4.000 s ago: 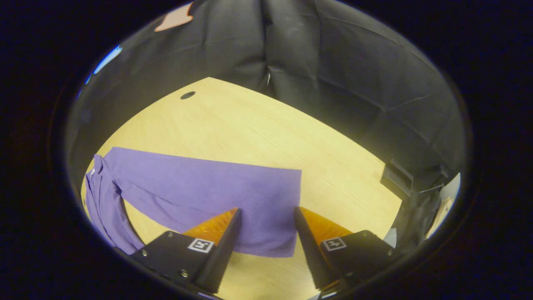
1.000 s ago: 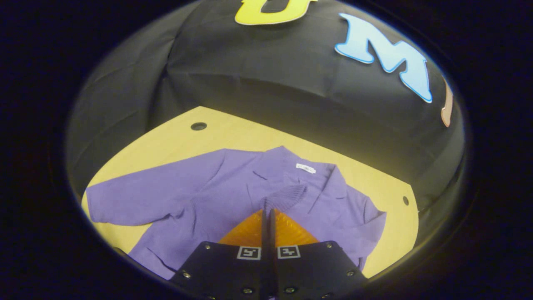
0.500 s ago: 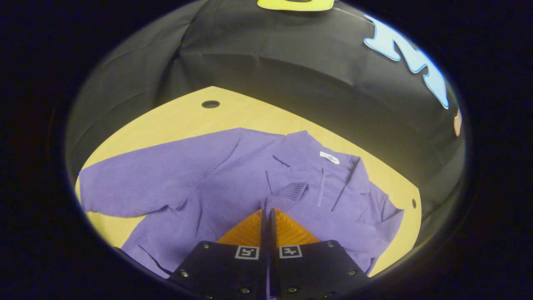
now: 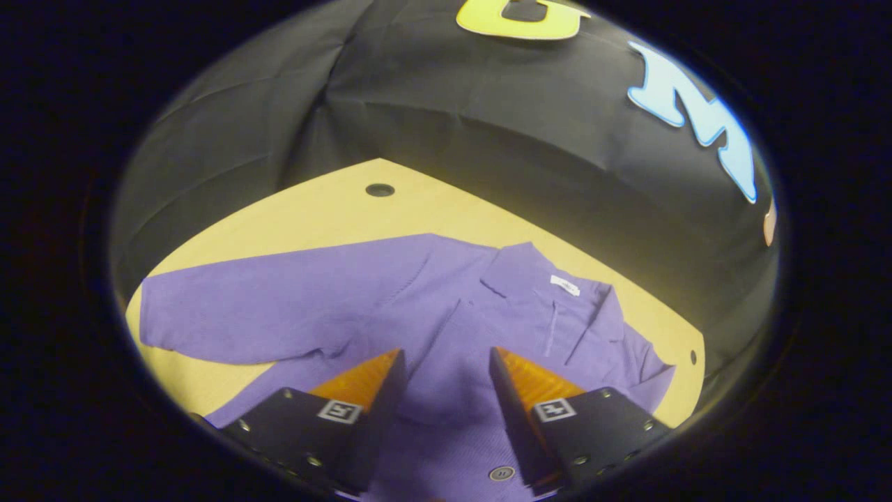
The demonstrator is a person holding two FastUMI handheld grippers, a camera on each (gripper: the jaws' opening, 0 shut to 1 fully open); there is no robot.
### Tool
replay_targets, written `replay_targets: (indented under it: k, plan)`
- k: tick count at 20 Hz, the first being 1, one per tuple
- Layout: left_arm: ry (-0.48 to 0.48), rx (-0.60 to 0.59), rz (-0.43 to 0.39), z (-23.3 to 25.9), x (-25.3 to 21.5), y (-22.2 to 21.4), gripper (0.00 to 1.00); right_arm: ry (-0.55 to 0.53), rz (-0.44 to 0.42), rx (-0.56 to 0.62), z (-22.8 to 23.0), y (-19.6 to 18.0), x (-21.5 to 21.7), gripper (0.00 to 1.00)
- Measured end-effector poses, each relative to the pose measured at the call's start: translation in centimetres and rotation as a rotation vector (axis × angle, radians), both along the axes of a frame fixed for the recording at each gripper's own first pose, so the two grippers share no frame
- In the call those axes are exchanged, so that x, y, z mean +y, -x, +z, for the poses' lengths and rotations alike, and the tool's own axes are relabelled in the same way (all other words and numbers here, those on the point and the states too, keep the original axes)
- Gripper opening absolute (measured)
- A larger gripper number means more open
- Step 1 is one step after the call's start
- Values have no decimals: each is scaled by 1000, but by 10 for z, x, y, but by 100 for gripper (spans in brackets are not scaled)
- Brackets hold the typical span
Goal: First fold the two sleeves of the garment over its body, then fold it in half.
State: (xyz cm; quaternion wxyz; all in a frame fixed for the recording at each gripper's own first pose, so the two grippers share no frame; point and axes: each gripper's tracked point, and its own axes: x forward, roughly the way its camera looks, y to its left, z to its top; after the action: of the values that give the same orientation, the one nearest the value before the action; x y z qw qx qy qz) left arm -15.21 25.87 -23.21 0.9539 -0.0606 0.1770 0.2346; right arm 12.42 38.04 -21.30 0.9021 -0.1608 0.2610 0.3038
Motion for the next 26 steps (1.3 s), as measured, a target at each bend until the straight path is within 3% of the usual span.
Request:
replay_targets:
  k: [1,3,6,15,17,18,21,26]
  plan:
    - [3,1,2,-2,3,0,96,-10,2,-3,5,6,0,91]
    - [7,9,19,-9,9,0,95,-42,-8,-20,19,13,-1,94]
    - [27,31,68,-26,27,5,95,-88,-25,-81,48,24,-10,94]
    - [141,178,341,-108,115,45,96,-188,-96,-241,111,75,-69,94]
    - [160,210,362,-120,119,51,94,-176,-119,-256,115,81,-85,94]
    - [171,224,369,-125,119,53,98,-173,-129,-264,118,84,-91,94]
    - [196,255,379,-137,121,58,94,-205,-159,-265,122,94,-104,94]
    - [201,312,365,-157,119,58,95,-252,-192,-236,124,104,-122,93]
